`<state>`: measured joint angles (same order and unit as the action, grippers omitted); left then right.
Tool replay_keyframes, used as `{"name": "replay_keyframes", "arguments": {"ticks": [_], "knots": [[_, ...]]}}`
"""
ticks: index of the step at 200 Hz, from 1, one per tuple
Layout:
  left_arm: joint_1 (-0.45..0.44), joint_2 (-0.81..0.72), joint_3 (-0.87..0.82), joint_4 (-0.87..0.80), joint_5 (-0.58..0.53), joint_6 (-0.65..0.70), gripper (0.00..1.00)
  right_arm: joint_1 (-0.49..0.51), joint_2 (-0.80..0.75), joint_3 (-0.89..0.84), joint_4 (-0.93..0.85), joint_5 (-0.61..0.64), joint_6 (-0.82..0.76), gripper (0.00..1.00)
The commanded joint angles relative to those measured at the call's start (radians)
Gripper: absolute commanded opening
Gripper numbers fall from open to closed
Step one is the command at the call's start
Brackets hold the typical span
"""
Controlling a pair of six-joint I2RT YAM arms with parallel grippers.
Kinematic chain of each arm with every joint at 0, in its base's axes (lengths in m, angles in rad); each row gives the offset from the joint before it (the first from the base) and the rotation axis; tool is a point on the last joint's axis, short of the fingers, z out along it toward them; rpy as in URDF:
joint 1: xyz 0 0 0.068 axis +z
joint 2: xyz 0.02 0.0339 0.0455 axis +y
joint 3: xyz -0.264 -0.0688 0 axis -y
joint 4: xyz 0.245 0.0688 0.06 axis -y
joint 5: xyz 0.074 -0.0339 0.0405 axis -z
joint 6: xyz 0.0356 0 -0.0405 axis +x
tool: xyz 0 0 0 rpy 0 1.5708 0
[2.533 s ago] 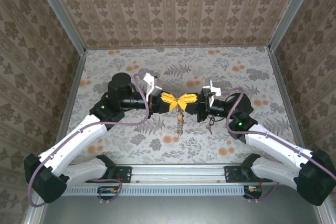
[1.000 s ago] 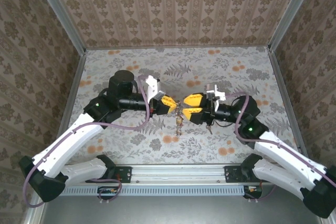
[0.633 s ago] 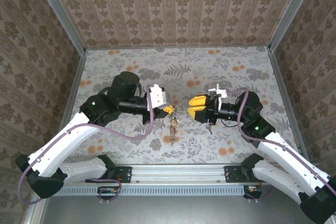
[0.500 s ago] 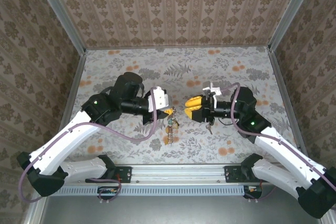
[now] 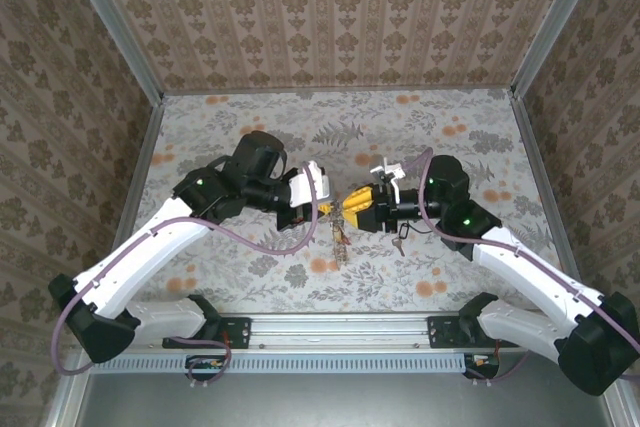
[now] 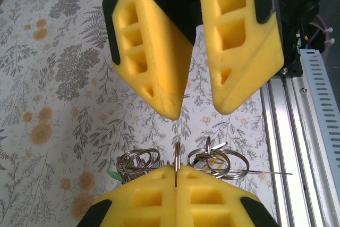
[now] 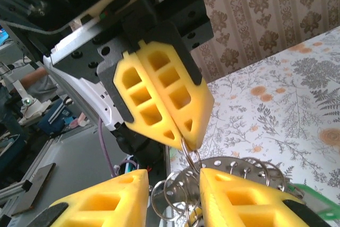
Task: Put the keys on the keyring
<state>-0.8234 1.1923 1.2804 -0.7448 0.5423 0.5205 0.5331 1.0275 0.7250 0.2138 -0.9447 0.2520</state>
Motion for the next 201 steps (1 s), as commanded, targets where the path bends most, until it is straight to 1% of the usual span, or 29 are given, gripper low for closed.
{"name": "replay_keyframes", "arguments": {"ticks": [1, 28, 33, 67, 93, 112, 124, 142, 160, 182, 201], "knots": [[0.019, -0.004, 0.027, 0.033, 0.073, 0.02, 0.0, 0.008, 0.015, 0.037, -0.032, -0.023, -0.05, 0.33], [0.026, 0.014, 0.04, 0.015, 0.093, 0.022, 0.0, 0.017, 0.035, 0.048, -0.043, -0.01, -0.081, 0.32], [0.026, 0.018, 0.044, 0.01, 0.125, 0.022, 0.0, 0.016, 0.04, 0.052, -0.044, -0.008, -0.086, 0.32], [0.025, 0.042, 0.07, -0.033, 0.17, 0.026, 0.0, 0.023, 0.067, 0.077, -0.035, -0.018, -0.105, 0.25], [0.024, 0.046, 0.077, -0.044, 0.191, 0.024, 0.0, 0.042, 0.089, 0.111, -0.106, -0.03, -0.167, 0.19], [0.023, 0.046, 0.079, -0.044, 0.188, 0.02, 0.0, 0.053, 0.098, 0.122, -0.138, -0.05, -0.188, 0.17], [0.025, 0.047, 0.081, -0.045, 0.19, 0.02, 0.0, 0.061, 0.1, 0.123, -0.152, -0.052, -0.2, 0.15], [0.025, 0.048, 0.085, -0.047, 0.194, 0.018, 0.0, 0.066, 0.098, 0.123, -0.165, -0.055, -0.213, 0.07], [0.027, 0.049, 0.086, -0.041, 0.2, 0.012, 0.0, 0.067, 0.098, 0.124, -0.165, -0.065, -0.22, 0.02], [0.026, 0.052, 0.086, -0.036, 0.194, 0.008, 0.0, 0.068, 0.102, 0.128, -0.165, -0.095, -0.22, 0.02], [0.031, 0.052, 0.088, -0.033, 0.201, 0.003, 0.0, 0.075, 0.105, 0.133, -0.176, -0.112, -0.22, 0.07]]}}
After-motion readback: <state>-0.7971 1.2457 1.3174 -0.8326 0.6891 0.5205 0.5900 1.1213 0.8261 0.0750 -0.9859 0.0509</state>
